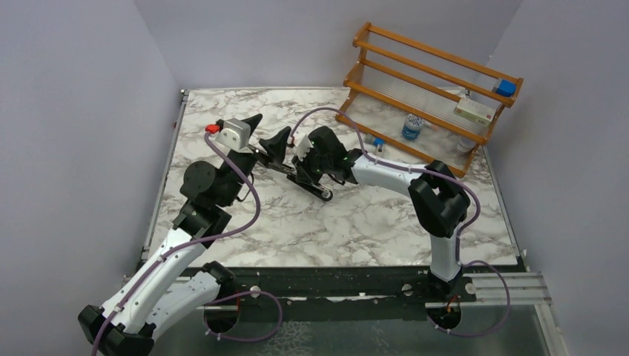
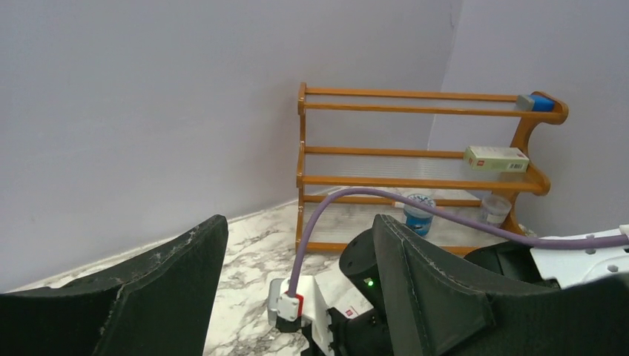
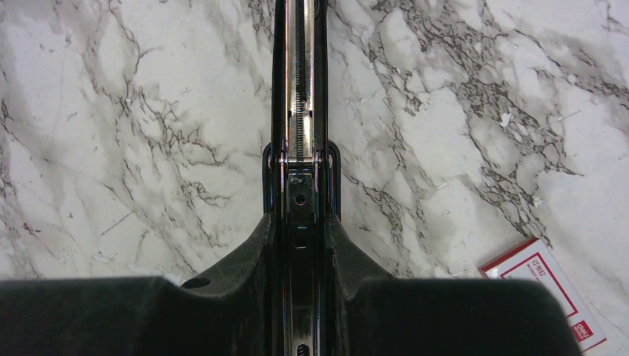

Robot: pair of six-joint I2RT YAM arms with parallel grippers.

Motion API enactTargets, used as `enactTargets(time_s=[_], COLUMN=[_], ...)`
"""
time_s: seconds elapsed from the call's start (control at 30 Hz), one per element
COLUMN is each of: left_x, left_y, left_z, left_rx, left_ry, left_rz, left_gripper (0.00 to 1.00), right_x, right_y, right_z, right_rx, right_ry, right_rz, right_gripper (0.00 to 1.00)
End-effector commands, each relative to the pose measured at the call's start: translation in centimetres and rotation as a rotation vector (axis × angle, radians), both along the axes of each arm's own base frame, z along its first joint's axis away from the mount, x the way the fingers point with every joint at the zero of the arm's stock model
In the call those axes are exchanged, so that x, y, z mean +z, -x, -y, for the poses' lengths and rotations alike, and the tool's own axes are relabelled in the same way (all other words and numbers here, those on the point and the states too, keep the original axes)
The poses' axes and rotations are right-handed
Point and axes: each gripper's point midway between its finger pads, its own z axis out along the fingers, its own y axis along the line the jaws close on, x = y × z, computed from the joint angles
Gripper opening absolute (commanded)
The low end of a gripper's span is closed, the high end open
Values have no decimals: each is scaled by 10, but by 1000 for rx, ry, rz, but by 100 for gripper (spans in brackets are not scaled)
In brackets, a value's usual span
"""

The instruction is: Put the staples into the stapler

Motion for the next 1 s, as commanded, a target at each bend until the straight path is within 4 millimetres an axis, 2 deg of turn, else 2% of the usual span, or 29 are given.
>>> enactTargets(time_s=[0.0, 0.27, 0.5, 0.7, 0.97], left_x=[6, 7, 8, 10, 5], left_y=[1, 1, 4, 6, 0], left_z=[-6, -3, -3, -7, -2], left_rx=[24, 9, 4, 17, 12], left_ry=[12, 2, 7, 8, -19], left_rz=[-1, 14, 19, 32, 29], left_gripper=[75, 75, 75, 75, 75], right_x=[12, -13, -30, -32, -5], right_y=[-10, 1, -2, -3, -4], right_z=[-20, -25, -29, -32, -33], right_rx=[37, 129, 114, 106, 59], right_ry=[-8, 74, 99, 90, 28], right_rz=[112, 155, 128, 109, 125], right_gripper=[1, 1, 4, 23, 43])
